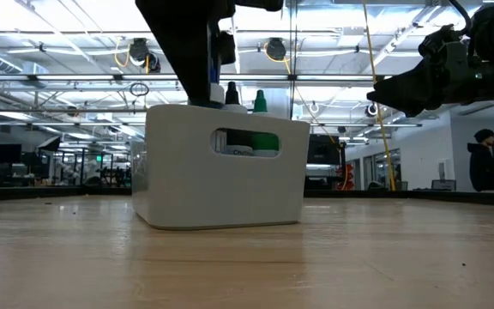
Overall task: Pick & Place food coloring
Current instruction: Put the large blue food coloring bottle into the gray bin
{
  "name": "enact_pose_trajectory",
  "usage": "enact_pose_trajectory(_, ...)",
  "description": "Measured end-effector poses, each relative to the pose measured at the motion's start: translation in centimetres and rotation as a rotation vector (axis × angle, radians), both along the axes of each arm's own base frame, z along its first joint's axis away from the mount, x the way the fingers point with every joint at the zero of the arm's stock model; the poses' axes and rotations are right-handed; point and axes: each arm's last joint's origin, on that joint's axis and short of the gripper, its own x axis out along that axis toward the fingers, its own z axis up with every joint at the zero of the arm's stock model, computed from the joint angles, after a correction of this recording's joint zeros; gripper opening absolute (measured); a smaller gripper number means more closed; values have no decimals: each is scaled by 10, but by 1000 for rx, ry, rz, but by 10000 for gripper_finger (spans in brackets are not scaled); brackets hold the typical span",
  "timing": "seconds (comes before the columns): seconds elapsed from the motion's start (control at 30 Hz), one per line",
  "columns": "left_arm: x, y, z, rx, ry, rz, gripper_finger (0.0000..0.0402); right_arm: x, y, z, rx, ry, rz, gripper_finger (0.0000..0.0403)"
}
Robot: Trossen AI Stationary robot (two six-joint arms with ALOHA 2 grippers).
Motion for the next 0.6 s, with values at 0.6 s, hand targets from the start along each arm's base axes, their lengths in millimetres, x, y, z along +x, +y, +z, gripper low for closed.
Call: enact_pose_trajectory(0.6,5,-2,-9,-12,1,-9,121,0,0,0,0,0,0,196)
